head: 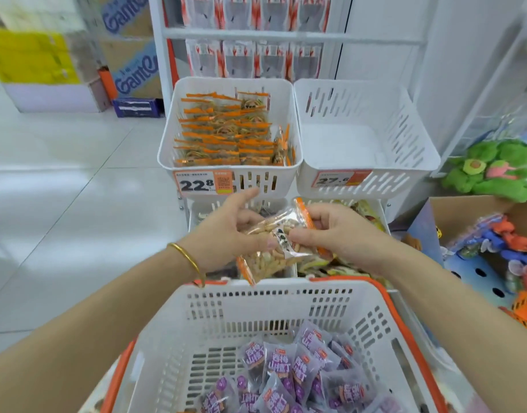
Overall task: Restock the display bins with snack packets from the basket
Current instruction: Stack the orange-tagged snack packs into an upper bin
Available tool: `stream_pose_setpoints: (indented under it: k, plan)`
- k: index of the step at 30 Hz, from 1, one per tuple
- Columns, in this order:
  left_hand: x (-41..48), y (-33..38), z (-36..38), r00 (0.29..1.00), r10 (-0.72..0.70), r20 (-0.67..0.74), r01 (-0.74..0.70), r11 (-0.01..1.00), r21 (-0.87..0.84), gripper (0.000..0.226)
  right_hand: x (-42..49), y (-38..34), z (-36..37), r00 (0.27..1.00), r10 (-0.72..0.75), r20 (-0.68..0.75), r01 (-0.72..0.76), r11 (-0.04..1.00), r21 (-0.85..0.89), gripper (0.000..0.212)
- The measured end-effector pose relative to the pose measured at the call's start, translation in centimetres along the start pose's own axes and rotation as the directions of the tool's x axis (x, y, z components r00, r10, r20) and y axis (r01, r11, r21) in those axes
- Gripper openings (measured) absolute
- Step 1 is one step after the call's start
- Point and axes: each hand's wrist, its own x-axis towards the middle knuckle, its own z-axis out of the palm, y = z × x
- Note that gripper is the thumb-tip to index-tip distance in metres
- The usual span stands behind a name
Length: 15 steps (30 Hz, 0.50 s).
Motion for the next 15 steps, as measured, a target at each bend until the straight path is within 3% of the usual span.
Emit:
stream_pose_setpoints:
  k: [3,5,7,11,15]
  plan:
    - [4.5,2.1,-2.7,0.979,0.110,-0.171,-0.094,0.991,0.098,0.074,3.6,-3.0,-2.8,0.953,-0.110,-0.282,0.104,0.994,-0.037,0.012]
    - [8.2,3.1,-4.7,0.937,0.185,-0.297,-0.134,0.974,0.182,0.064,6.7,-4.8,-5.1,0.847,-0.204,-0.491,0.099,0.968,-0.231,0.019]
    - [11.9,3.7,-6.4,0.929,0.230,-0.290,-0.099,0.910,0.404,0.060,10.6,-6.2,-7.2,0.736,-0.303,-0.605,0.033,0.909,-0.416,0.021]
    - [18.1,2.7,-7.2,0.977,0.171,-0.129,-0.009,0.633,0.774,0.063,18.9,-7.0,-9.3,0.628,-0.375,-0.682,-0.032,0.863,-0.504,0.015]
    - [22.1,0.7,-6.8,0.990,0.086,-0.113,0.064,0.441,0.895,0.063,24.0,-6.0,-9.0,0.673,-0.384,-0.632,-0.219,0.713,-0.666,0.010]
